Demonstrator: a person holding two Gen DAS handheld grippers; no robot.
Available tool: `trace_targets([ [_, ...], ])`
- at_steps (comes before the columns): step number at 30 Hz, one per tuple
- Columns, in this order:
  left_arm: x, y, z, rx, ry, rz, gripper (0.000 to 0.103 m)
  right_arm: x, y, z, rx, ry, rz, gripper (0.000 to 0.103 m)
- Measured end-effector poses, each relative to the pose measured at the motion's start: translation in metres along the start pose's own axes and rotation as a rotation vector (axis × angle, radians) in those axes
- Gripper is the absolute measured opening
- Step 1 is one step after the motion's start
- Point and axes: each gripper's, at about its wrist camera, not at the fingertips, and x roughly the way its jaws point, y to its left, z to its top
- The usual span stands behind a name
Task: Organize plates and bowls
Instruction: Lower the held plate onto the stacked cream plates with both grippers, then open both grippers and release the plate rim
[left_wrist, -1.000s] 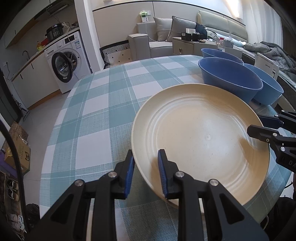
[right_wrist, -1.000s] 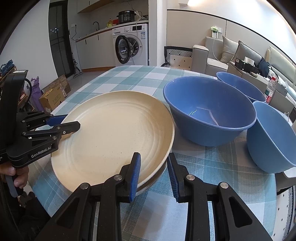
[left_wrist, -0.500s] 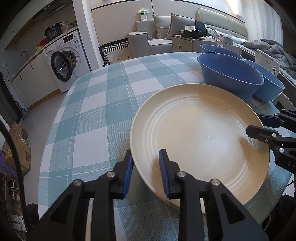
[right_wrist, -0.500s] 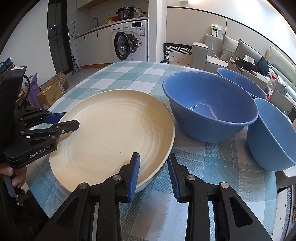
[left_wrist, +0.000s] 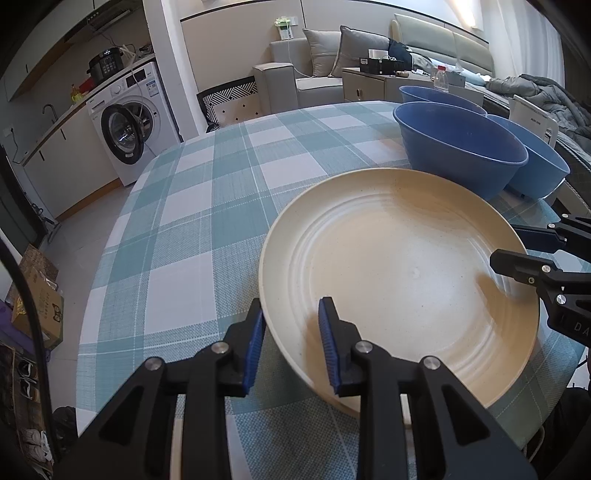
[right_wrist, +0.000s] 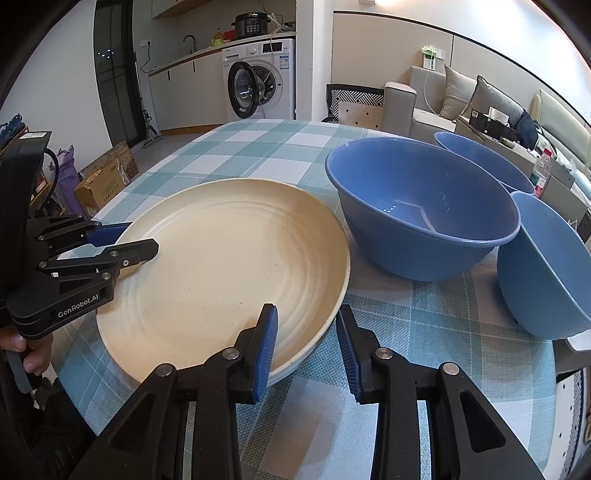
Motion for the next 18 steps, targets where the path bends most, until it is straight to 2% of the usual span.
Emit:
trace_targets([
  [18,0.0052,-0.0021,-0.002,0.014,0.009,0.012,0.029,0.0036,-0.0035,-0.0006,0.011,-0.003,0.017,0.037],
])
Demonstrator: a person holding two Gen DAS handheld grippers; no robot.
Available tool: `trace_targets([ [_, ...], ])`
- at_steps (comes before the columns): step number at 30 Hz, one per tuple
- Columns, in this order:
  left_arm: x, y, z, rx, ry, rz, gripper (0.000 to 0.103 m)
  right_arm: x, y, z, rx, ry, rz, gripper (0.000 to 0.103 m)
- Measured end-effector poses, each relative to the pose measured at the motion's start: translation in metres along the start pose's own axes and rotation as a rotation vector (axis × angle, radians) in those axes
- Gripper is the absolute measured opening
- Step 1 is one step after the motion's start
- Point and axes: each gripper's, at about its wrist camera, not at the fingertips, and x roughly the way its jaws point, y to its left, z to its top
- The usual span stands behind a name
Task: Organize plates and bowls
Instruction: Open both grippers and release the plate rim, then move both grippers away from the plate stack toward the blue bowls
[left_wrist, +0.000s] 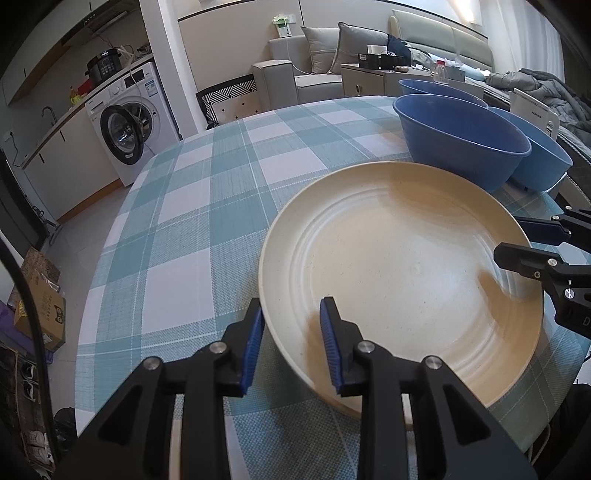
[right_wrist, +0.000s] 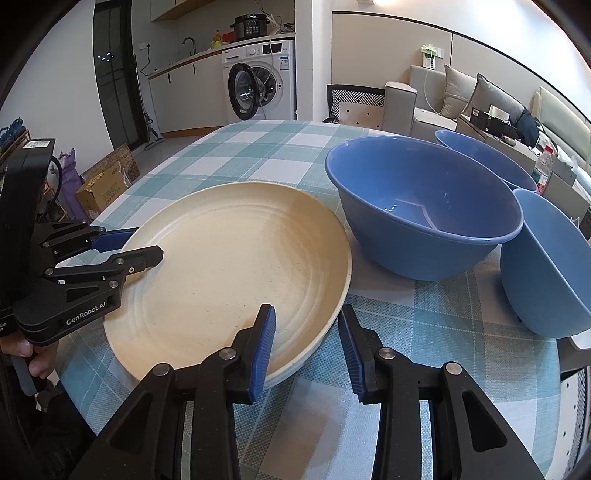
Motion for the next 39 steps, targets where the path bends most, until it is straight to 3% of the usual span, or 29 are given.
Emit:
trace_targets([
  [6,0.0,0.001,0.001,-0.01,0.003,-0.022,0.037,0.0,-0.004,0.002,0.018,0.0,0.023,0.038],
  [9,-0.001,0.002,0.001,-0.018,0.008,-0.05,0.044,-0.001,-0.007,0.004,0.033,-0.008,0.027,0.048],
  [14,-0.009,0.004,0.004,-0.032,-0.005,-0.073,0.053,-0.009,-0.013,0.006,0.053,-0.028,0.027,0.057],
  [16,-0.012,0.004,0.005,-0.038,-0.007,-0.073,0.055,-0.014,-0.014,0.006,0.061,-0.041,0.035,0.07],
  [19,-0.018,0.007,0.007,-0.048,-0.022,-0.064,0.066,-0.024,-0.014,0.008,0.06,-0.067,0.058,0.081],
  [21,-0.025,0.008,0.008,-0.057,-0.042,-0.055,0.085,-0.031,-0.012,0.009,0.053,-0.087,0.061,0.084],
  [23,-0.031,0.009,0.01,-0.062,-0.064,-0.058,0.089,-0.038,-0.013,0.011,0.057,-0.102,0.063,0.086],
  [27,-0.041,0.011,0.016,-0.086,-0.103,-0.086,0.103,-0.051,-0.019,0.015,0.081,-0.129,0.071,0.1],
  [39,-0.052,0.007,0.04,-0.132,-0.158,-0.13,0.103,-0.084,-0.049,0.022,0.089,-0.19,-0.002,0.102],
])
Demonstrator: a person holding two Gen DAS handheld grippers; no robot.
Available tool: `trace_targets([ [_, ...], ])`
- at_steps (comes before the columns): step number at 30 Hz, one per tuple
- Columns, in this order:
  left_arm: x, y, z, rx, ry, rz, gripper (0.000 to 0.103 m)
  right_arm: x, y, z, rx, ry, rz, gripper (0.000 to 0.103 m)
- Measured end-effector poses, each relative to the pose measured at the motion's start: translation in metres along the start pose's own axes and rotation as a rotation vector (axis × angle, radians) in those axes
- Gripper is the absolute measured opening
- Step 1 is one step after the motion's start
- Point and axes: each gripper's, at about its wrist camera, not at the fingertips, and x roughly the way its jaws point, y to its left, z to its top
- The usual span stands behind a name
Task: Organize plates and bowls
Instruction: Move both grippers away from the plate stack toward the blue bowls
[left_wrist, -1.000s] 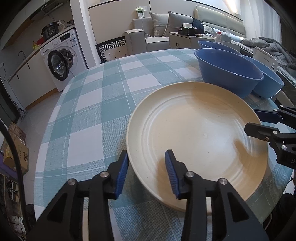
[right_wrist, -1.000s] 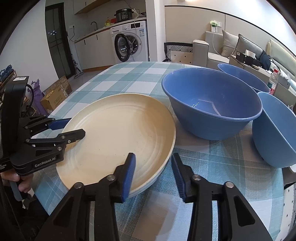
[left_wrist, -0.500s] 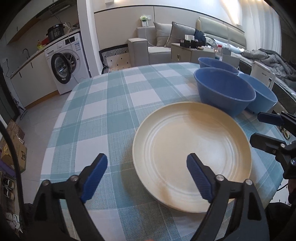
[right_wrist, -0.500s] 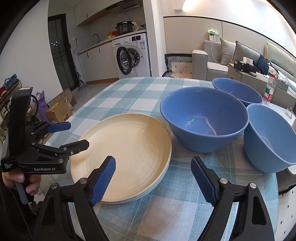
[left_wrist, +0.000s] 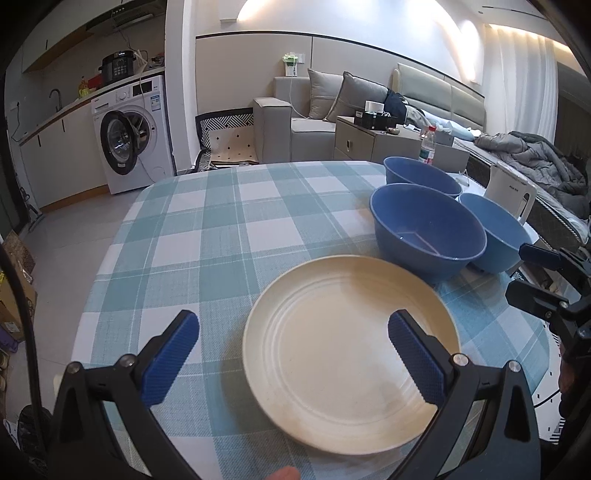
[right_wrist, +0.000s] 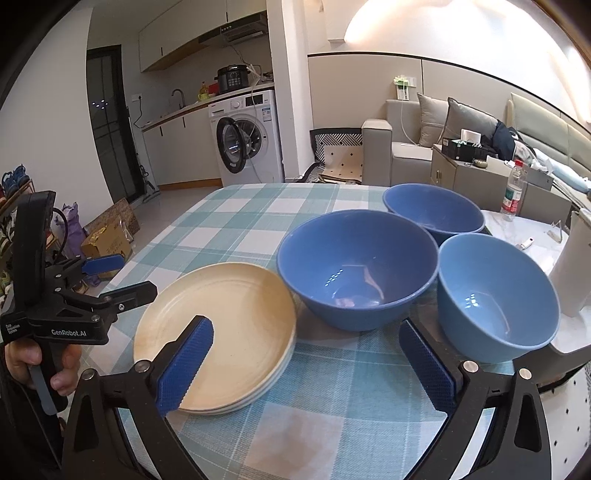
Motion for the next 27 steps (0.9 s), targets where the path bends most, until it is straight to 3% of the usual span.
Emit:
trace_targets([
  [15,0.004,-0.043,0.048,0.047,-0.051,-0.063,0.103,-0.045,-0.055,0.029,0.042,-0.079,-0.09,0.102],
  [27,0.015,-0.067,0.074,0.089,-0.055,-0.093,0.103,-0.065,-0.104,0.037,0.085,-0.084,-0.163,0.102],
])
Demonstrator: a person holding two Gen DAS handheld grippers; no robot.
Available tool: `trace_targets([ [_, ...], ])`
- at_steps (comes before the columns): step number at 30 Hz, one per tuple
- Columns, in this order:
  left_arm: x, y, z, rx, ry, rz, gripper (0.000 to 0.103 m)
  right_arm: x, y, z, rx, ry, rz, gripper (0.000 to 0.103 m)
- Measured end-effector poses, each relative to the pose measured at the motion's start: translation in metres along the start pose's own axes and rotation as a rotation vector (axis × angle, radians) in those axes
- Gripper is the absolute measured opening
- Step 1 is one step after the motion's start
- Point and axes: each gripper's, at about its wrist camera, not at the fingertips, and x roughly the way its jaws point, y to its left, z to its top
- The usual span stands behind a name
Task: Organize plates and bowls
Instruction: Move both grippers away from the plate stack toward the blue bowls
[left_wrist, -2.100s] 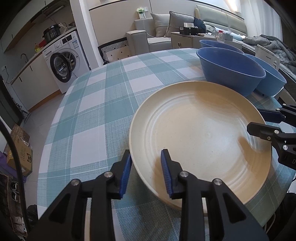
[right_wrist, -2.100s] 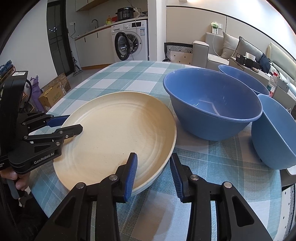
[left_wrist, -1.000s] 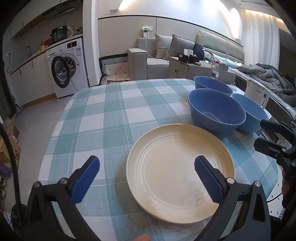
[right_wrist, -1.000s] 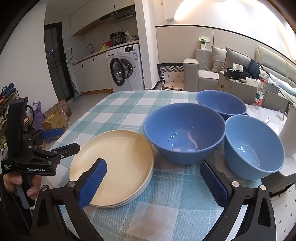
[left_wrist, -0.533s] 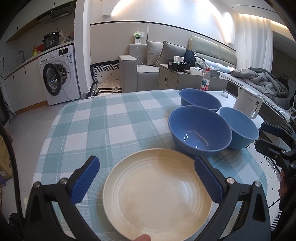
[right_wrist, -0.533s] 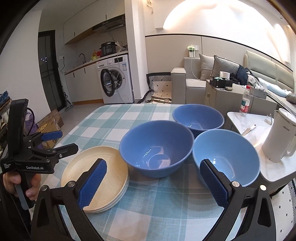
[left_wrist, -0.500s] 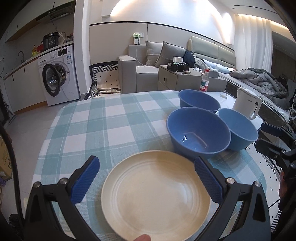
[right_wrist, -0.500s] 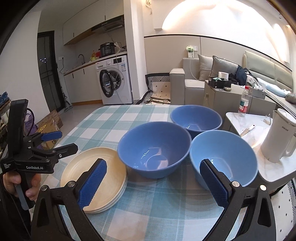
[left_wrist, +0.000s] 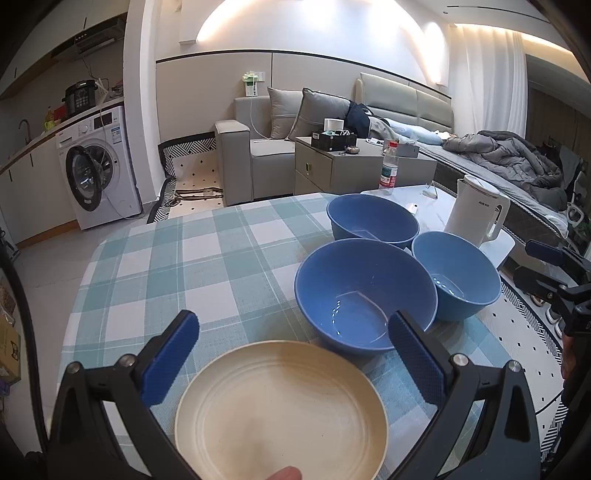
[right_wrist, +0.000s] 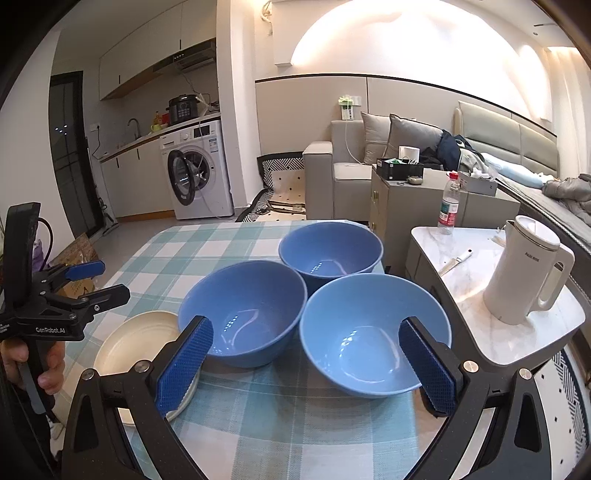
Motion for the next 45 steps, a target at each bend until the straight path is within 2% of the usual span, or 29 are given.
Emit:
trace_targets([
  [18,0.029,-0.023,0.039,0.041,0.012,-0.023,0.103,0.017,-0.043,0.034,0.049,0.027,-0.058,0.102],
  [45,0.054,-0.015,0.082,0.052,0.029,-0.043,0.103,0.039,-0.06,0.08,0.094,0.017,-0.083,0.102],
])
